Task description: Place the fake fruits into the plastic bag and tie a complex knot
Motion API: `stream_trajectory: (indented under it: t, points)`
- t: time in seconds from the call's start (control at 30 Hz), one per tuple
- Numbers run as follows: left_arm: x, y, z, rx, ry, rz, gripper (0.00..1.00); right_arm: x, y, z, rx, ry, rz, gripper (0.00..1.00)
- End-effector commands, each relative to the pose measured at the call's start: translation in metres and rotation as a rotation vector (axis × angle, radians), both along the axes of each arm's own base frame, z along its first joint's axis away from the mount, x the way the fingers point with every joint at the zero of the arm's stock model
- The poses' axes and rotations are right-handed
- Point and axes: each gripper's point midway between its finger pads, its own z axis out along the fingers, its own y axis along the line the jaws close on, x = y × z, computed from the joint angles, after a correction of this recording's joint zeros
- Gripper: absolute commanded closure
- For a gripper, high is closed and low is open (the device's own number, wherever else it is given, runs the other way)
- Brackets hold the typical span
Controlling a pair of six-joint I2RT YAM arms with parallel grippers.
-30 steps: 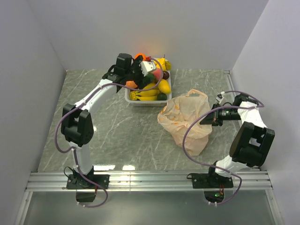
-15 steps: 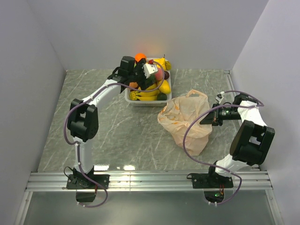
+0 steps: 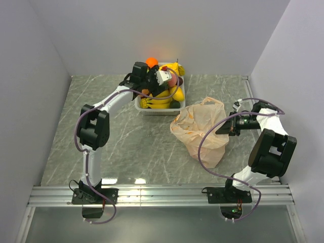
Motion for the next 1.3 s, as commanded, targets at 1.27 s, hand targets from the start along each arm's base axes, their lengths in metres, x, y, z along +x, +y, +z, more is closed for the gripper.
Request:
stream_trajectory:
  t: [1.27]
  points:
    - [-0.307, -0.177, 0.099, -0.147, 0.455, -0.559, 0.20, 0.008, 0.006, 0.018, 0.004, -0.081, 0.036, 1.00]
